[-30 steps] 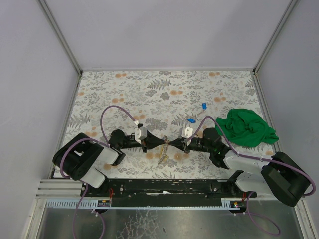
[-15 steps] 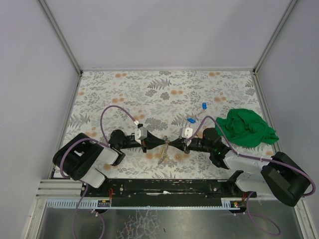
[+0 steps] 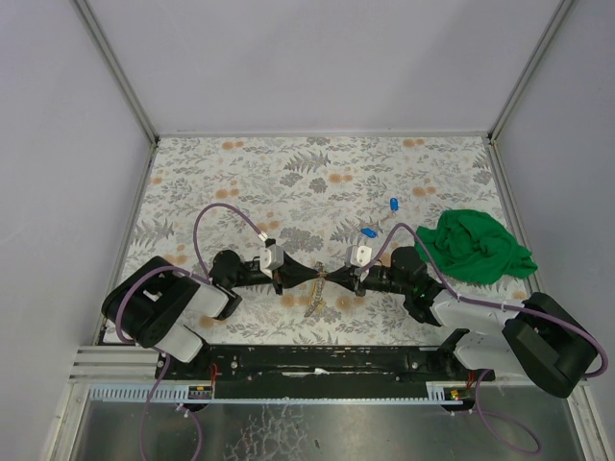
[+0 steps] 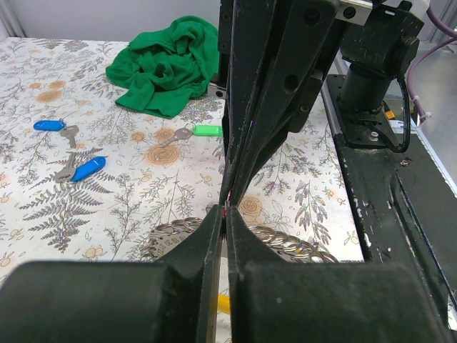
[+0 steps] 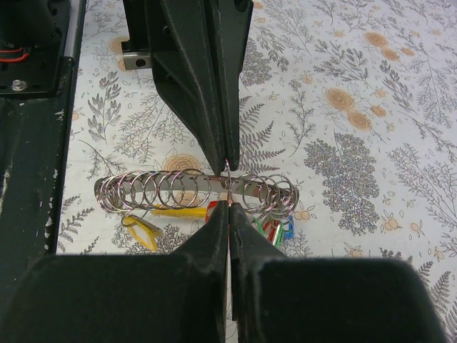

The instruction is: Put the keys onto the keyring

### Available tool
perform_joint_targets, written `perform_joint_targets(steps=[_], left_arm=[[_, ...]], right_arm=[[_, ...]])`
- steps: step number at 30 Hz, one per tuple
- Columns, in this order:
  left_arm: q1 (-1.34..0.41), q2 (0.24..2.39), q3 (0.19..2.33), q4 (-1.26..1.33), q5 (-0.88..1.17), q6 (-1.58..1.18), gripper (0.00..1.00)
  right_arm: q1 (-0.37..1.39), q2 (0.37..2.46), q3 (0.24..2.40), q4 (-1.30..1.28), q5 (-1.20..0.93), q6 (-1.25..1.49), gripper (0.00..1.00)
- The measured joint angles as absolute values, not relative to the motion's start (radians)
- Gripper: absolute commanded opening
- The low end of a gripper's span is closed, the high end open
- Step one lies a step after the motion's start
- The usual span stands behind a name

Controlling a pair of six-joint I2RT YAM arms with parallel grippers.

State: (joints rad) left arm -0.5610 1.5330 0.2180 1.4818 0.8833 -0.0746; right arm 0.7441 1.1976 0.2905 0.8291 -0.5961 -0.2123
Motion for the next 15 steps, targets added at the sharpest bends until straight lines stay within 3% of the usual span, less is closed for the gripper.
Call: perform_joint_targets(steps=[15], left_arm=[[-0.561,1.533,0.218,1.482,0.883,-0.074,0.0]], right_arm=[[0.744,1.206,0.29,0.849,-0.596,-0.202,0.0]])
